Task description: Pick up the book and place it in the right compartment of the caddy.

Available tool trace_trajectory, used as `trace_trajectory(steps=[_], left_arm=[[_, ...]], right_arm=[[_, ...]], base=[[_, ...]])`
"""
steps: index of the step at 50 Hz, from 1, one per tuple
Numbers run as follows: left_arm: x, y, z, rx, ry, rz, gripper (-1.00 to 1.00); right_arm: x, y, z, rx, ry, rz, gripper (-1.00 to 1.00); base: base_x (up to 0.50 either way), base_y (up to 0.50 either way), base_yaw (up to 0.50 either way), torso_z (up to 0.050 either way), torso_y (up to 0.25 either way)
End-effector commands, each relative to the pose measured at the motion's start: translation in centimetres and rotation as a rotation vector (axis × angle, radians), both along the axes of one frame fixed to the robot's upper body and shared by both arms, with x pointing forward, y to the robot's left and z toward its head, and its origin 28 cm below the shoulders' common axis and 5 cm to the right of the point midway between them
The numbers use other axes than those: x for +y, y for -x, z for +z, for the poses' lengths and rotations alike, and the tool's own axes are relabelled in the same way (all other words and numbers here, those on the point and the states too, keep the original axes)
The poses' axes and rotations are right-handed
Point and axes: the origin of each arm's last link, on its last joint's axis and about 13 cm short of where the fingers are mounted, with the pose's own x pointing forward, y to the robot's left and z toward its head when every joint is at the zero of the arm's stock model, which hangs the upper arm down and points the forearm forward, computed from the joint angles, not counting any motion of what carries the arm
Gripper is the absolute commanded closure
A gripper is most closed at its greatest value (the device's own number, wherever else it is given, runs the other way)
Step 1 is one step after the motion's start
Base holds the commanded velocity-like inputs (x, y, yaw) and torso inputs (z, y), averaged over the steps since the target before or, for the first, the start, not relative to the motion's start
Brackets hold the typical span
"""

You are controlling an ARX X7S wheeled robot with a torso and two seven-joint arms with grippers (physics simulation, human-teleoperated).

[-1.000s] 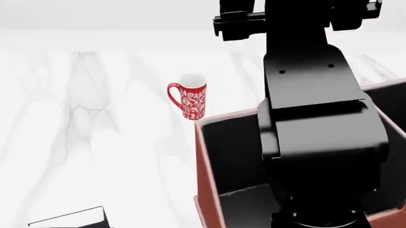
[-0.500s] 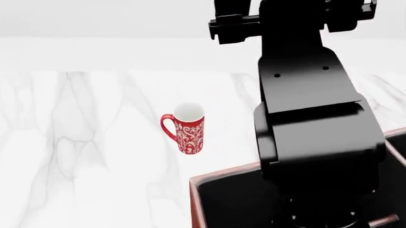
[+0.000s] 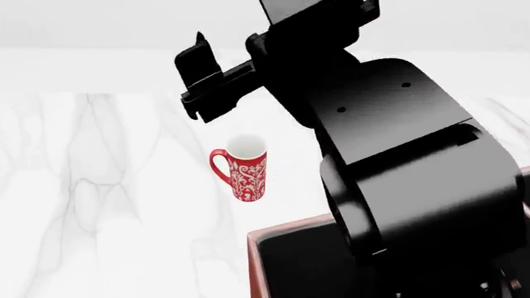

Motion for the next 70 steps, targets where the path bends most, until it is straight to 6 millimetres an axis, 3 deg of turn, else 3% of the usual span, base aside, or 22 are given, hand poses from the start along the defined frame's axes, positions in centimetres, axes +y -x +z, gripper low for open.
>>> trace_trajectory(steps=[1,7,15,51,70], left_arm=[[0.0,0.0,0.1,0.000,-0.003,0.000,-1.00],[0.0,0.1,-0.1,-0.001,0.003,0.001,-1.00],[0.0,0.1,-0.2,0.002,0.004,0.002,-1.00],[0.0,0.0,0.0,0.004,0.000,0.000,-1.00],[0.0,0.1,-0.3,0.009,0.004,-0.001,-1.00]], right_arm=[[1.0,2.2,-0.8,0.127,0.159,0.382,-1.00],[1.5,5.2,-2.5,0.048,0.292,0.640,-1.00],[1.8,6.9,-4.2,0.108,0.434,0.816,-1.00],[3.0,8.4,-6.0,0.118,0.499,0.937,-1.00],[3.9,7.0,-8.1,0.181,0.485,0.894,-1.00]], base=[[0.00,0.00,0.00,0.000,0.000],[0.00,0.00,0.00,0.000,0.000],[0.00,0.00,0.00,0.000,0.000],[0.00,0.00,0.00,0.000,0.000],[0.00,0.00,0.00,0.000,0.000]])
